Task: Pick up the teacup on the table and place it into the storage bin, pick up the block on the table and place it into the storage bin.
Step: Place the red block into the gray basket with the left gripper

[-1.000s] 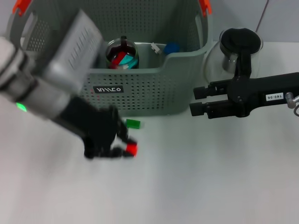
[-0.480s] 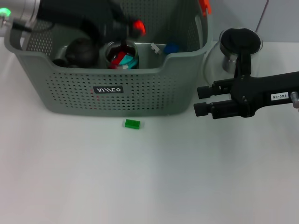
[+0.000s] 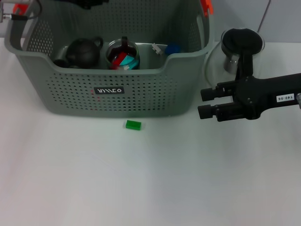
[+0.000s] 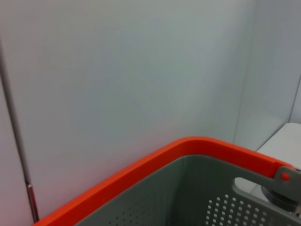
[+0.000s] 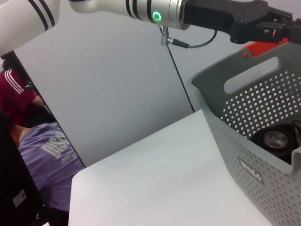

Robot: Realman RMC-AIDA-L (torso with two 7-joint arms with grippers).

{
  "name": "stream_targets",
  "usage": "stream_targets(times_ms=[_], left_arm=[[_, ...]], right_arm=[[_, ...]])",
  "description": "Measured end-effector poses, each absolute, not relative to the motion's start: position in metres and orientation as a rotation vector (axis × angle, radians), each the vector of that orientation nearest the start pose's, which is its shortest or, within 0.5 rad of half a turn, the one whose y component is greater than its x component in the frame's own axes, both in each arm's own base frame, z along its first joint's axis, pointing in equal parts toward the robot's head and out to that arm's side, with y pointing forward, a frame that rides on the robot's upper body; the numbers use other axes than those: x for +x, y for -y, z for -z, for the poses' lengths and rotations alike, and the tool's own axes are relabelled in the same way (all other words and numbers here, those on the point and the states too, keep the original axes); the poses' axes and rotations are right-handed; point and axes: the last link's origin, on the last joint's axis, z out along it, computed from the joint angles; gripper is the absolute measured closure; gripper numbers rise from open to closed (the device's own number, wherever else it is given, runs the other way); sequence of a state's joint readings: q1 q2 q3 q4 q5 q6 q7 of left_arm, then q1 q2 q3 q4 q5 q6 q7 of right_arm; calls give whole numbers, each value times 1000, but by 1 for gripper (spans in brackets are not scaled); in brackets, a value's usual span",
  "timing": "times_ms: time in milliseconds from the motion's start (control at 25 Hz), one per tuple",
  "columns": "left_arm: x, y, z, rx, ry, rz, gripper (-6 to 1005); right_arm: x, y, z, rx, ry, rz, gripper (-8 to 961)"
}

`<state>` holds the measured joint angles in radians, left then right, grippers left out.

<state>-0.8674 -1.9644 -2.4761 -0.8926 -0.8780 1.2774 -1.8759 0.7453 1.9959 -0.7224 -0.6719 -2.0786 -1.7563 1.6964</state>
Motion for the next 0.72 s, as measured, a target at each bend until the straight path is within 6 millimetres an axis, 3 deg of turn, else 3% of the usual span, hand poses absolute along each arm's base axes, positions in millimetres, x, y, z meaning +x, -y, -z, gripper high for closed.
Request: stream_targets(times_ms=[400, 720], left_arm=[[-181, -460, -100, -2364, 676, 419, 742], [-180, -453, -109, -2357, 668, 416, 448]], right_arm=[[193, -361, -24, -3025, -695, -650, 273], [193, -361, -25, -3026, -690, -656, 273]])
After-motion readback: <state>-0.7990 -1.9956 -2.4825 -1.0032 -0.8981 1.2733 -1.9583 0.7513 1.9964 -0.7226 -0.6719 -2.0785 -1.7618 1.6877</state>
